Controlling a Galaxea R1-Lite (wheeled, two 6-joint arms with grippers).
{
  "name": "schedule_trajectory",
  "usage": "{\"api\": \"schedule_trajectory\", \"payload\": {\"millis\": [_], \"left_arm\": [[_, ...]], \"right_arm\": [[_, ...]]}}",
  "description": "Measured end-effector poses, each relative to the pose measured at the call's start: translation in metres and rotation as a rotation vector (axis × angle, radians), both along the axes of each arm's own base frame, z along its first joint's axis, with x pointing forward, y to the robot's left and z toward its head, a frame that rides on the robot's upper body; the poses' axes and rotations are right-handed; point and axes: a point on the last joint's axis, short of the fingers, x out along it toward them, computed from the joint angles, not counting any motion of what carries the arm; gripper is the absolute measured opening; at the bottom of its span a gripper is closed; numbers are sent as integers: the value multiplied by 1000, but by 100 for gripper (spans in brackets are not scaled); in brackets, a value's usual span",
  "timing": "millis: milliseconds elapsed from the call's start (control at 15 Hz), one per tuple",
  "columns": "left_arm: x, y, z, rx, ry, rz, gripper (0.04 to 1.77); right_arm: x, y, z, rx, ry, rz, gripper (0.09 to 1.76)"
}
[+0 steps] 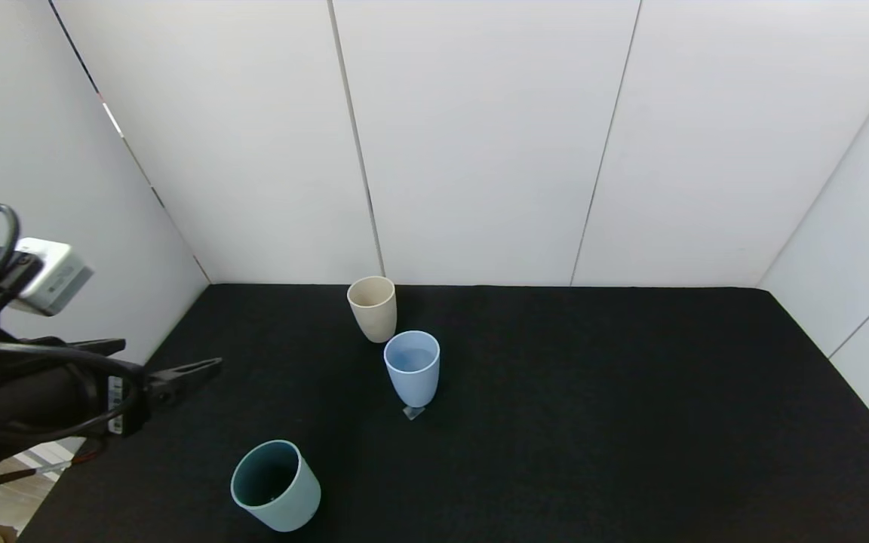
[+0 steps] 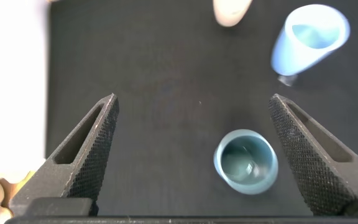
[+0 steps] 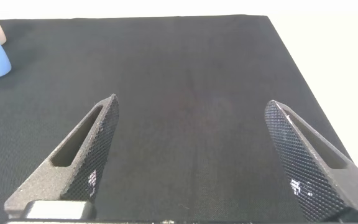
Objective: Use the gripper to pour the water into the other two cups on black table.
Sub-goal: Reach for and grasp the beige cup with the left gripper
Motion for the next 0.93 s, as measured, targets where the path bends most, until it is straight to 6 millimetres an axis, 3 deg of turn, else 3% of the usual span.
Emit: {"api": "schedule_trajectory", "payload": {"millis": [467, 933], "left_arm": [[92, -7, -32, 49, 99, -53, 172], [143, -21, -59, 39, 161, -145, 172]], "right_arm": [[0, 0, 0, 0, 0, 0, 171], [0, 0, 0, 0, 0, -1, 171]]}}
